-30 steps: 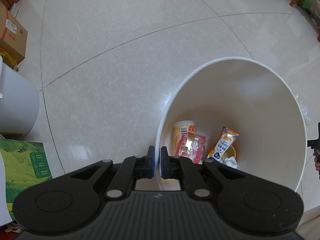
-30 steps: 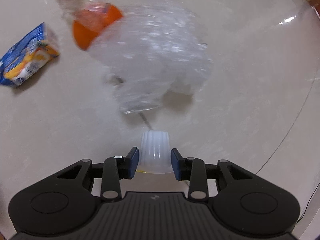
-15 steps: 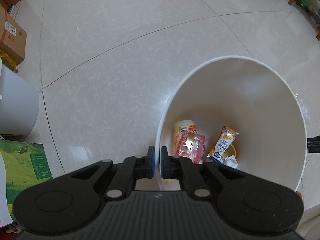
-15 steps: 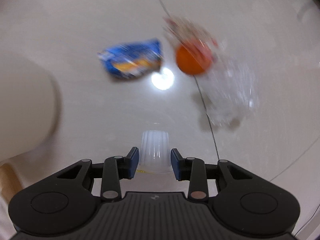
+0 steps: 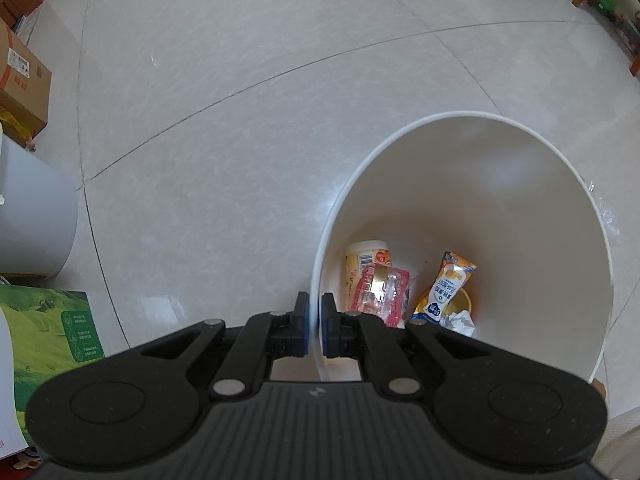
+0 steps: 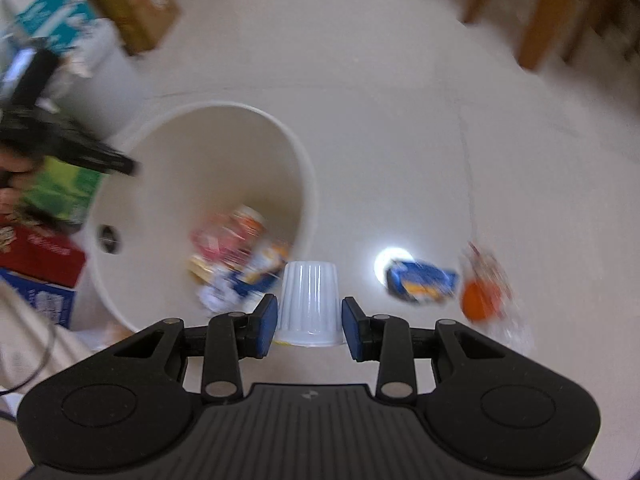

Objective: Organize objects
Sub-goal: 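Carry the cup over the bin and release it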

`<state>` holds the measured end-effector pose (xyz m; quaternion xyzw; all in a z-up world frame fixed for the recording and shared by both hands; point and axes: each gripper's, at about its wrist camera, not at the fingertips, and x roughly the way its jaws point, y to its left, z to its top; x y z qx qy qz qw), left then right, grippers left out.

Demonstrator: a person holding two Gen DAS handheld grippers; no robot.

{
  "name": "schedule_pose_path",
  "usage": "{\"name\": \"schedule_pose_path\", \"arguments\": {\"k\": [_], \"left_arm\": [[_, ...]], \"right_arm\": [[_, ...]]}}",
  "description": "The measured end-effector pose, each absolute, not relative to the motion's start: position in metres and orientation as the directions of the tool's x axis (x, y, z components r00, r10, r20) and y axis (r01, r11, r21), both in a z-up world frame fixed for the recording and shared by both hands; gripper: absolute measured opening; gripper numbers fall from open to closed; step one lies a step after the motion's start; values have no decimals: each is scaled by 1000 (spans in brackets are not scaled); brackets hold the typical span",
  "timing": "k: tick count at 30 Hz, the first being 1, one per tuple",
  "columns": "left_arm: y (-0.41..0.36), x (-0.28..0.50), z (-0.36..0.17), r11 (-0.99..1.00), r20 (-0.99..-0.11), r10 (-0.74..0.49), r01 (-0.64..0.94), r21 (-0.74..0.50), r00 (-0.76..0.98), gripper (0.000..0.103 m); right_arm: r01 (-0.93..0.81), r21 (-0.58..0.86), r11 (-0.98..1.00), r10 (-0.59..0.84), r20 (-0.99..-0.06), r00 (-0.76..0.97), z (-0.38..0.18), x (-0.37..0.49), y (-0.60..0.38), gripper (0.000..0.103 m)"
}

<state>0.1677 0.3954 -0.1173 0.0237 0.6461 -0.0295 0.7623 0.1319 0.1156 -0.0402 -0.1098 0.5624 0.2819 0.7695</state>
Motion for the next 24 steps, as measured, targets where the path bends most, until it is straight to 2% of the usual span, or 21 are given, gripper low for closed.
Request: {"name": "schedule_pose_path", "arguments": {"k": [7,8,9,13,15,18,24], "left_arm": [[395,168,-118,997,-986,-21,76,-9,163,3],[396,168,-117,997,-986,-22,77,-9,164,3],[396,168,-117,997,-986,-22,77,-9,164,3],[397,168,-117,997,-986,-22,75,-10,164,3],[397,167,-117,997,-986,-22,76,-10,165,3],[397,168,-117,997,-986,-23,76,-11,164,3],[396,169,-117,997,-987,-19,74,-7,162,3]], "right_arm": [[-649,177,739,390,-899,199,-28,118,160,41],[-659,173,732,395,-896,203,-28,116,163,48],[-660,161,734,390,-895,215,-24,113,165,60],[-648,140,749,385,-888,253,-19,114,152,67],[-613,126,780,366,-886,284,-20,120,139,77],[-549,120,827,342,-882,323,-21,129,113,82],[-429,93,898,274,-883,381,-40,146,67,83]]}}
